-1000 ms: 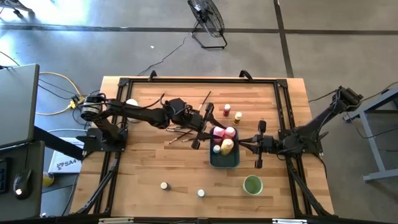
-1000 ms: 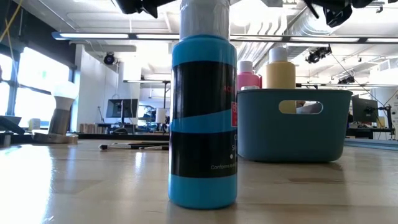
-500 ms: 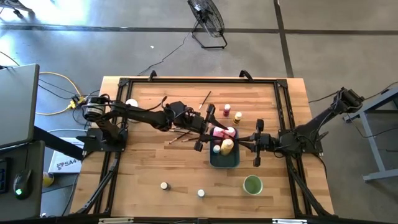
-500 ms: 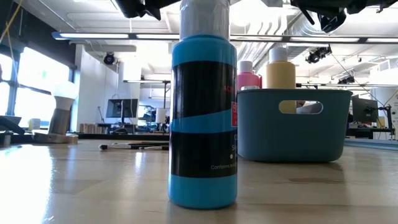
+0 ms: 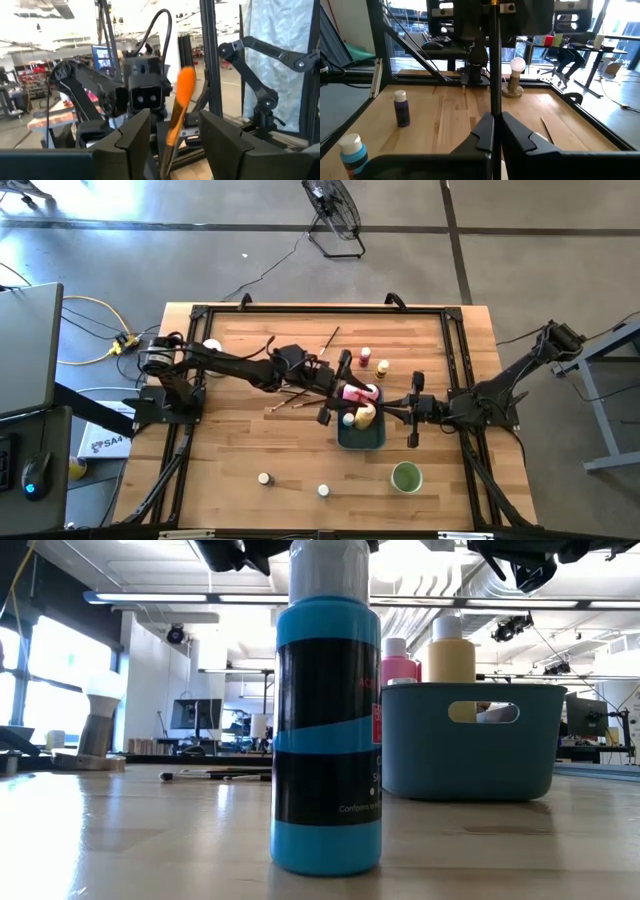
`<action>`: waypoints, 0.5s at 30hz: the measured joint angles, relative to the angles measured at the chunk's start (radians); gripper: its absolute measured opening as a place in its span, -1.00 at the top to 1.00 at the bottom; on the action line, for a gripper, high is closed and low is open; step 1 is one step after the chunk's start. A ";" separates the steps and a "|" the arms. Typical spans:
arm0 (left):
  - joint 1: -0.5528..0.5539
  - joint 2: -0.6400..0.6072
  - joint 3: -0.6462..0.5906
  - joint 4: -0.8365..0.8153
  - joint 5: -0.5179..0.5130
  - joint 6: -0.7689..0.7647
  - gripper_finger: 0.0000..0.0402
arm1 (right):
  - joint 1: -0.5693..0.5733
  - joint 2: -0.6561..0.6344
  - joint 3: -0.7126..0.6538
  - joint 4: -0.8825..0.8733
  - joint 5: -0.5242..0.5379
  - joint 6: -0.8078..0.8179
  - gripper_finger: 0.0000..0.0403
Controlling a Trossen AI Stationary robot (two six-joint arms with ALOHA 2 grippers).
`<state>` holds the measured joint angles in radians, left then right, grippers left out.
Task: Pick & Place Paint Supplies
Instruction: Put the black and gold paint brush into the green cup
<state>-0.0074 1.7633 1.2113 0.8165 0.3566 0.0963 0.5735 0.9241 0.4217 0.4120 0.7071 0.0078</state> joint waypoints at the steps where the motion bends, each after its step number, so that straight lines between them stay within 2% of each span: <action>1: 0.000 0.000 0.000 -0.004 0.000 0.000 0.23 | 0.000 0.000 0.000 0.001 0.000 0.000 0.96; 12: 0.000 0.000 0.001 -0.012 0.007 0.004 0.90 | 0.000 0.000 0.000 -0.002 0.000 0.003 0.96; 15: 0.000 0.000 0.001 -0.013 0.009 0.004 0.92 | 0.000 0.000 0.000 -0.002 0.000 0.003 0.96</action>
<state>-0.0071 1.7634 1.2125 0.8033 0.3657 0.1005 0.5732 0.9241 0.4217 0.4095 0.7075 0.0108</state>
